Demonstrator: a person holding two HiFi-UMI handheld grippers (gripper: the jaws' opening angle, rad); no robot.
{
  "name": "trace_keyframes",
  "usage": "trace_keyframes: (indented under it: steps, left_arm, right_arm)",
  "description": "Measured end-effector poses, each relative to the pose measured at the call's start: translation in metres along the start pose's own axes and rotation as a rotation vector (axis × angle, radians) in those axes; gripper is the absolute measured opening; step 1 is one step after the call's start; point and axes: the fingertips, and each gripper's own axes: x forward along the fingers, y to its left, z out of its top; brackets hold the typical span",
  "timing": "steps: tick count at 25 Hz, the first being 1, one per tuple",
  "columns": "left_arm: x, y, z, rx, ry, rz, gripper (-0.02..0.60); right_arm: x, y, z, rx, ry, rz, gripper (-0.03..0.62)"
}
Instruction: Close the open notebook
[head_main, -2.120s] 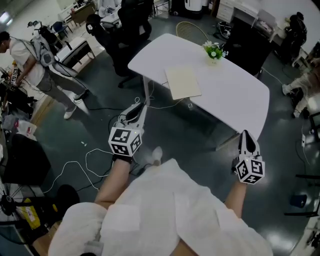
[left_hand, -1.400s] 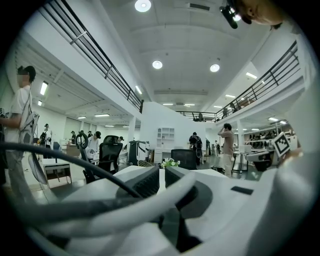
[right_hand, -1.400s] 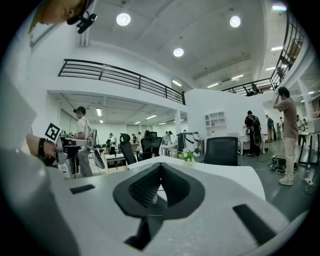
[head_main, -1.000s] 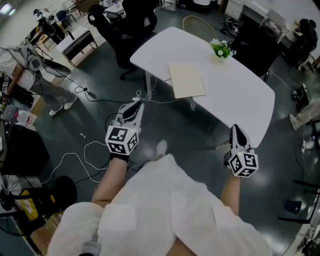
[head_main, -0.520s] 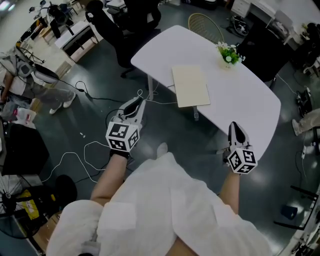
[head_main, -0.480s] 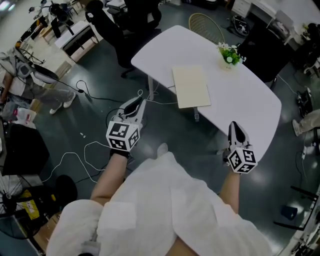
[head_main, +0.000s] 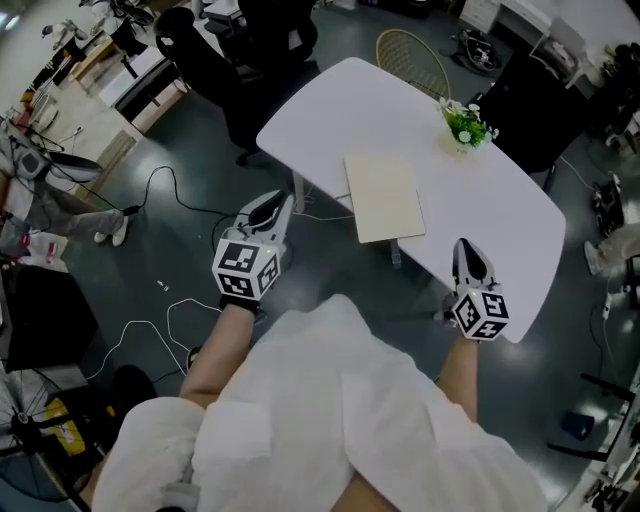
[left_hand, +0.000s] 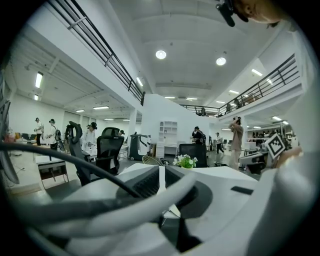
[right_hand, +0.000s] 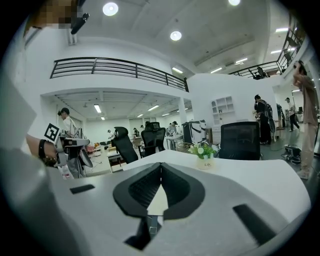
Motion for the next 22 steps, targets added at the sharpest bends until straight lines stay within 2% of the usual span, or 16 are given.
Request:
trace_keyframes:
  steps: [6,11,18,22]
  left_arm:
    - [0.028,0.018,0.0,0.004,0.007,-0.034,0.031]
    - [0.047,0.031,-0.003,-0.013,0.013,-0.045,0.031]
    - [0.071,0.03,-0.012,-0.034,0.052,-0.046,0.031]
    - [0.08,0.022,-0.017,-0.018,0.078,-0.057,0.031]
  right_arm:
    - [0.033,0.0,-0.002,0.002,0.016,-0.006,0.009]
    - [0.056,0.005,-0.011,-0.014,0.075,0.017,0.026]
    - [0.087,0.013,-0.027,-0.069,0.17,0.106,0.046]
    - [0.105,0.019,-0.042,-0.124,0.236,0.174,0.057]
